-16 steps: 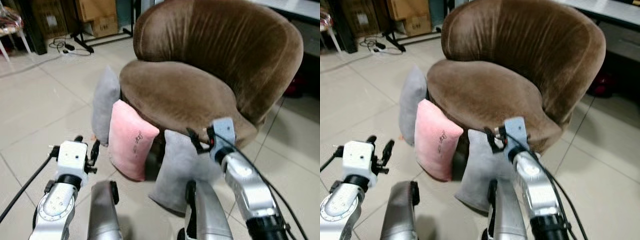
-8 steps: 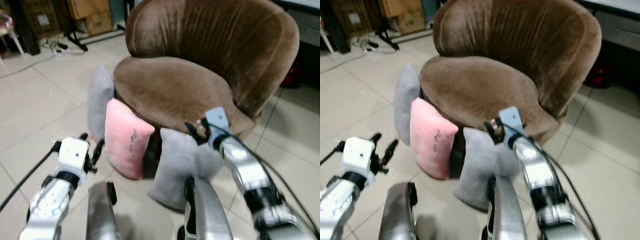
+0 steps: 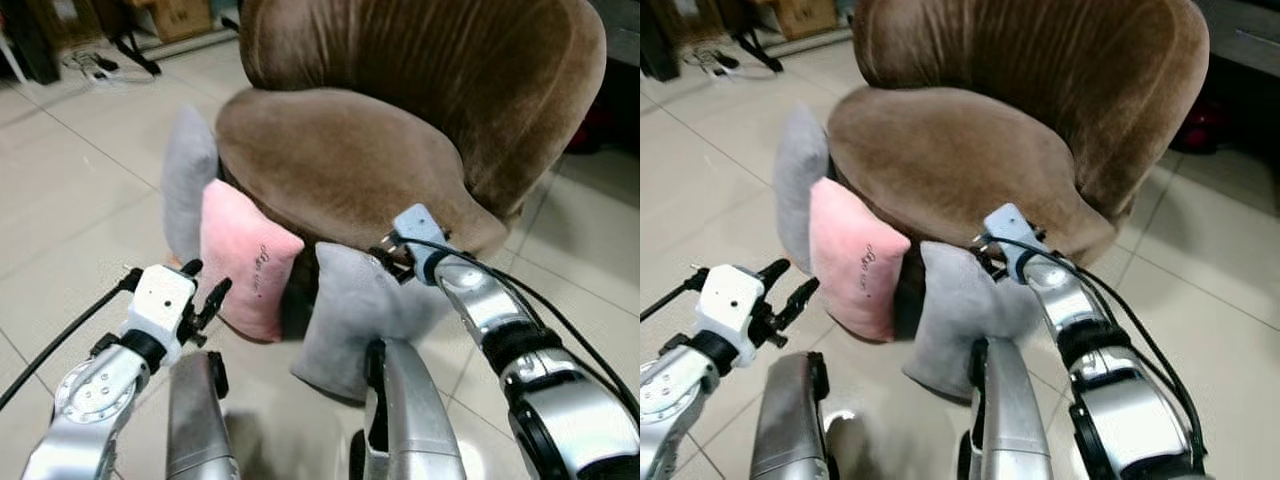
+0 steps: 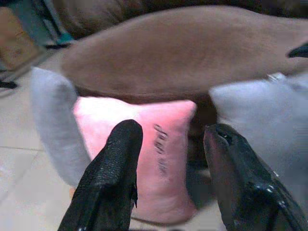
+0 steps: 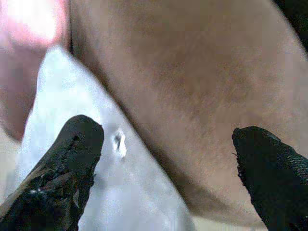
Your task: Move the pillow to the sofa from floor
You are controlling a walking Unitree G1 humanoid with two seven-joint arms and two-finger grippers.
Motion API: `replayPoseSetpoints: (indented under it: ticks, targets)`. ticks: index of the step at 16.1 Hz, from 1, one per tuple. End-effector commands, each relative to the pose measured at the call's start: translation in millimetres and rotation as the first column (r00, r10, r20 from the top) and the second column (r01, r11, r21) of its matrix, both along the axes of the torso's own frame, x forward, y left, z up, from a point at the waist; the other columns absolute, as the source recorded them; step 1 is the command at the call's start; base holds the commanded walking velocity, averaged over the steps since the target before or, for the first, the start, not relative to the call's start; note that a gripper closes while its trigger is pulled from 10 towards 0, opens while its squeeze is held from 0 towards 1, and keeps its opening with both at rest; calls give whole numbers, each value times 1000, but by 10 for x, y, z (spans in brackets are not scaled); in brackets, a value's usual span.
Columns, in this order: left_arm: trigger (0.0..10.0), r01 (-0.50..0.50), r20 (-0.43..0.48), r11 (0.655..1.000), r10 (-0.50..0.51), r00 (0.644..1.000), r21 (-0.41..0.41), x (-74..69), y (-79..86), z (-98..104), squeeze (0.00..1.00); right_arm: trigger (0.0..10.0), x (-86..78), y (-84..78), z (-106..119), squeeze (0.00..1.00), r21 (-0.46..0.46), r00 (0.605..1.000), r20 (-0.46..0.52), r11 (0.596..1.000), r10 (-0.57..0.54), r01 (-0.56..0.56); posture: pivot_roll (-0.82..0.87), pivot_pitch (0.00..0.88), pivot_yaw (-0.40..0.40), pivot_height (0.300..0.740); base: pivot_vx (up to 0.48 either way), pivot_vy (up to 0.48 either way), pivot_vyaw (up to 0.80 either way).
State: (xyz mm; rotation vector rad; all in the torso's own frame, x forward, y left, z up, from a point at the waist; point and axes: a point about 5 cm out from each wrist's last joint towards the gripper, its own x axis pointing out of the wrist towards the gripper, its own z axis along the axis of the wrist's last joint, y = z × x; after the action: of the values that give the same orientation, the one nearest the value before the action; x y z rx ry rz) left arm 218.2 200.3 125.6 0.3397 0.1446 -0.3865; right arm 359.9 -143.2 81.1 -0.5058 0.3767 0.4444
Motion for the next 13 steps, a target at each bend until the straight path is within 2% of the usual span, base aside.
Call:
replayPoseSetpoints:
  ticks: [1, 5, 6, 7, 9, 12, 13]
  targets:
    - [10000, 55, -18, 998, -55, 998, -8, -56, -70, 23, 0, 10000, -30, -62, -80, 1000, -54, 999, -42, 998, 13, -15, 32, 169, -80, 472, 0, 0, 0]
    - [10000, 94, -53, 996, -94, 994, -4, -173, -70, 86, 0, 10000, -75, -79, -224, 1000, -202, 994, -112, 979, 10, -33, 33, 229, -81, 472, 0, 0, 0]
    - [10000, 96, -58, 995, -96, 994, -3, -182, -68, 83, 0, 10000, -77, -76, -233, 545, -217, 994, -112, 976, 7, -31, 33, 232, -81, 472, 0, 0, 0]
    - [10000, 100, -72, 995, -100, 992, 1, -221, -69, 81, 0, 10000, -76, -46, -243, 0, -230, 995, -99, 973, -3, -20, 36, 248, -83, 472, 0, 0, 0]
    - [10000, 103, -82, 995, -102, 991, 1, -263, -74, 95, 0, 10000, -69, 2, -242, 0, -228, 997, -74, 974, -12, -5, 37, 250, -86, 472, 0, 0, 0]
    - [10000, 102, -97, 995, -101, 990, 2, -321, -73, 114, 0, 10000, -65, 253, -222, 0, -191, 998, -37, 980, 45, -52, 42, 258, -92, 472, 0, 0, 0]
    - [10000, 102, -102, 995, -101, 990, 1, -330, -74, 114, 0, 4235, -70, 295, -225, 0, -196, 998, -35, 978, 59, -64, 42, 258, -92, 472, 0, 0, 0]
